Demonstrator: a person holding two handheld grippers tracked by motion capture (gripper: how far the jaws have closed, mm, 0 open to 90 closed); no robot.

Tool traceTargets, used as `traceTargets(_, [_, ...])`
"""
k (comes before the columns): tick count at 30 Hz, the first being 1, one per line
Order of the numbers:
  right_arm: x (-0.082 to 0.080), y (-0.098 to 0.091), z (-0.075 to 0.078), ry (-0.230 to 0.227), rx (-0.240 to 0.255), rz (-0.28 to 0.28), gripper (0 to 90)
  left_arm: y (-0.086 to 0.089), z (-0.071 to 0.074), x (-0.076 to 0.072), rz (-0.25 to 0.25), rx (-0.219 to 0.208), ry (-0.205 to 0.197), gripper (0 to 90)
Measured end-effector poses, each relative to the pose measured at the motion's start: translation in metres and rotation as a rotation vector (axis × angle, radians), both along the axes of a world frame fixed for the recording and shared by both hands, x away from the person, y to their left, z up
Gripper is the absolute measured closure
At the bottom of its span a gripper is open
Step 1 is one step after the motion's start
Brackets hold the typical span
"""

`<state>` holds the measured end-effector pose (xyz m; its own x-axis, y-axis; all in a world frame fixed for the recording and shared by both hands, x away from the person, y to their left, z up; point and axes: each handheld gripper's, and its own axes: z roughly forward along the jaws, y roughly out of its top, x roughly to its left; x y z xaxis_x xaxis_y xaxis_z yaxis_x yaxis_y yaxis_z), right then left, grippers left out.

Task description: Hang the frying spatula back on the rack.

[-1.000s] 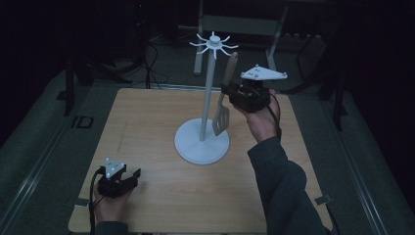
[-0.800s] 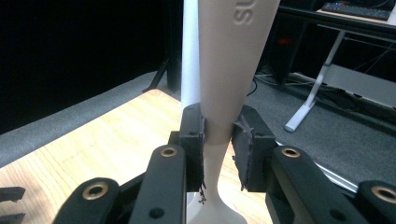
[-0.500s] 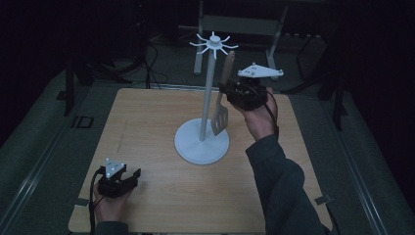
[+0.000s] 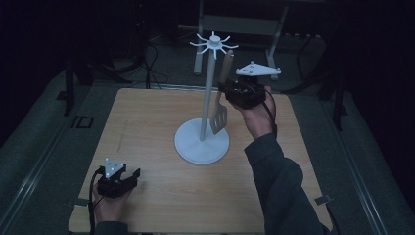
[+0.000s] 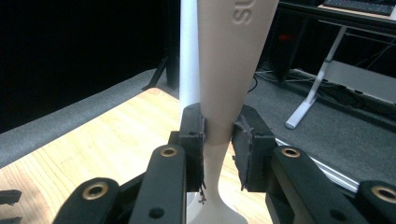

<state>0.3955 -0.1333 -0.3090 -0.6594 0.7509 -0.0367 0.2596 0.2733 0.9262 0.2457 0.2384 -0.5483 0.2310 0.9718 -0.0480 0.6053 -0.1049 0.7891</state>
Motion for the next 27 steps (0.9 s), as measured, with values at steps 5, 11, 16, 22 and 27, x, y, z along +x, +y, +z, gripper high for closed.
traceTargets(5, [0.0012, 0.0018, 0.0007, 0.001, -0.002, 0.000, 74.5, 0.0005, 0.0002, -0.0004, -0.001, -0.001, -0.001, 42.8])
traceTargets(11, [0.0021, 0.0040, 0.0016, 0.001, -0.002, -0.003, 74.5, 0.0004, 0.0002, -0.0006, 0.000, -0.001, -0.002, 42.8])
traceTargets(16, [0.0034, 0.0057, 0.0017, 0.002, -0.004, -0.005, 74.5, 0.0001, 0.0003, -0.0003, -0.001, -0.001, -0.001, 42.8])
traceTargets(22, [0.0054, 0.0073, 0.0003, 0.007, -0.004, -0.009, 74.5, 0.0003, 0.0004, -0.0002, -0.002, -0.002, -0.001, 42.9])
traceTargets(27, [0.0066, 0.0085, -0.0007, 0.009, -0.005, -0.012, 74.5, 0.0002, 0.0005, -0.0001, -0.002, -0.001, -0.001, 42.8])
